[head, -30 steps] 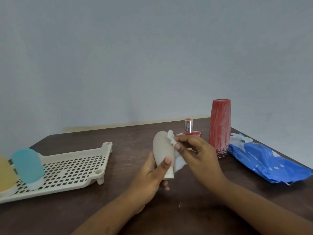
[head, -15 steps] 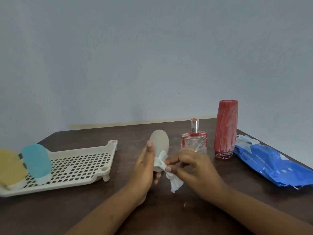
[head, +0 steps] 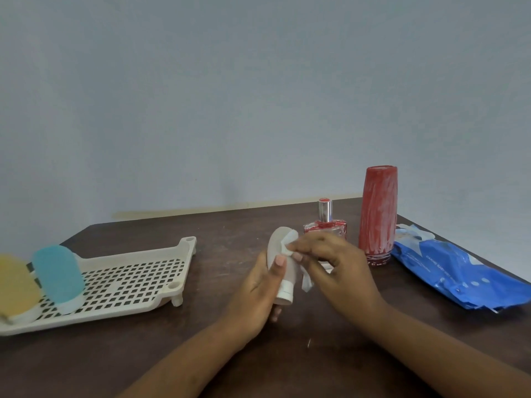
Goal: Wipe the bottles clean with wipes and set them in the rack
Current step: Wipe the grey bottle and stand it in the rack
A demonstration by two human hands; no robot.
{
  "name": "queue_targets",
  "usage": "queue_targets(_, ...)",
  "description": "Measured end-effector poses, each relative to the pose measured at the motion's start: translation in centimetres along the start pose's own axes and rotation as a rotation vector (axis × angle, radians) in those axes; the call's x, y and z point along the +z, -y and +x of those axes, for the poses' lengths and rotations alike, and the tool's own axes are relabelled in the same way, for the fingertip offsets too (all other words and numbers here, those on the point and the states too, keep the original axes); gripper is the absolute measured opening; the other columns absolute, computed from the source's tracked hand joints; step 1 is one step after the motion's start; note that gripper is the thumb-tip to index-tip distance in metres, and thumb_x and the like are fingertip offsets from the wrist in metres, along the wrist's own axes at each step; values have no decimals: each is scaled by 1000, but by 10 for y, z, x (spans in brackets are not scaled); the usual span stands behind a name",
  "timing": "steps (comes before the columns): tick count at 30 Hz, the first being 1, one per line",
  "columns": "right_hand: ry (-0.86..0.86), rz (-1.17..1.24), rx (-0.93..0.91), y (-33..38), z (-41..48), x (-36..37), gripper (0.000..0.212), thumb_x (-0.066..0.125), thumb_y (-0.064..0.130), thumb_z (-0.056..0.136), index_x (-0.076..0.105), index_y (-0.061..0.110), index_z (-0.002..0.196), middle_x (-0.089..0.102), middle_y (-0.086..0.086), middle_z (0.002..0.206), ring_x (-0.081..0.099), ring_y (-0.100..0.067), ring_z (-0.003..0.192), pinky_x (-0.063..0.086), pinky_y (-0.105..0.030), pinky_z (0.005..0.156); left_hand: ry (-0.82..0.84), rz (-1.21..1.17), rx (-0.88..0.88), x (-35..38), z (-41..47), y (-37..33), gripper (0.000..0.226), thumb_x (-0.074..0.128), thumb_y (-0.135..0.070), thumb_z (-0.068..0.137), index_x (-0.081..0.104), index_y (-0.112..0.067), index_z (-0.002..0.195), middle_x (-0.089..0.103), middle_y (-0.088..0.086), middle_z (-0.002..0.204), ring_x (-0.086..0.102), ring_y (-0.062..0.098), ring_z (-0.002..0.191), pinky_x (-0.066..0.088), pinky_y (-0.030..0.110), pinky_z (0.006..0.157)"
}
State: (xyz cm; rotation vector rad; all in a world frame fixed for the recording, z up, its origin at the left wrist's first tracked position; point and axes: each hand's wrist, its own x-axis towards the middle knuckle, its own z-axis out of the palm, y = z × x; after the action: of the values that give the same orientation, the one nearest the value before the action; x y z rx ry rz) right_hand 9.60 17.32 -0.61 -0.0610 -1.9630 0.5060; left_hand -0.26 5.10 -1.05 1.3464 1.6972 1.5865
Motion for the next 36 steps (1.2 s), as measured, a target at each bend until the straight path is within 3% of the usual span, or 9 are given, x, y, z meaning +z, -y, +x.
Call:
queue_targets(4,196,-12,-129,4,-4,2,23,64,9,82,73,21,99,65,14,99,60,1,96,48,-16,80,17,-235,-88,-4,3,1,75,22,-72,72,65,-21,105,67,11,75,63,22,65,53,33,61)
queue_targets(8,331,-89,-262,10,-7,3,20,56,14,89,72,18,101,62,11,100,57,-5,94,46,-22,79,6,-211,-117,-5,5,2,82,12,-76,73,72,-23,95,60,14,62,55,21,53,42,25,46)
queue_targets(10,323,-139,-291,10,-5,2,21,53,18,90,70,17,103,62,9,100,56,-6,93,45,-21,79,5,-155,-117,-3,4,2,89,10,-72,75,63,-4,97,53,5,49,46,12,41,34,20,40)
queue_targets(13,181,-171,-206,2,3,-4,23,53,18,88,70,19,104,62,6,96,55,-3,91,42,-12,78,14,-14,-99,3,-1,-1,76,11,-66,75,57,-8,92,50,-3,46,44,5,38,33,14,40)
queue_targets(18,44,-168,54,-7,7,-8,19,59,16,90,71,22,103,57,15,97,51,5,98,35,-3,81,55,199,14,4,-2,9,106,19,-91,64,29,-27,148,56,-2,64,49,1,48,41,16,49)
queue_targets(23,175,-286,-64,10,0,-2,35,40,28,85,67,26,107,65,13,107,46,-5,110,27,-31,95,54,298,191,6,-3,4,104,27,-92,64,-10,-39,146,64,-16,100,64,-7,85,48,14,69)
queue_targets(26,279,-278,-128,19,-5,4,42,39,23,85,58,27,122,63,12,114,45,-1,117,16,-30,104,-43,194,173,7,-4,0,101,39,-71,73,-18,-29,146,64,21,115,52,25,111,49,35,86)
queue_targets(30,390,-257,-201,24,-7,3,53,35,17,89,29,31,140,63,14,109,49,1,113,11,-34,108,-88,177,162,3,-5,1,114,29,-98,54,-5,-37,145,67,4,65,62,7,55,49,23,56)
queue_targets(36,367,-240,-304,23,-5,2,58,39,14,85,27,26,141,63,11,103,52,-1,98,20,-41,99,-120,19,62,11,-4,-1,80,22,-64,73,15,-36,148,56,33,74,51,11,48,46,22,47)
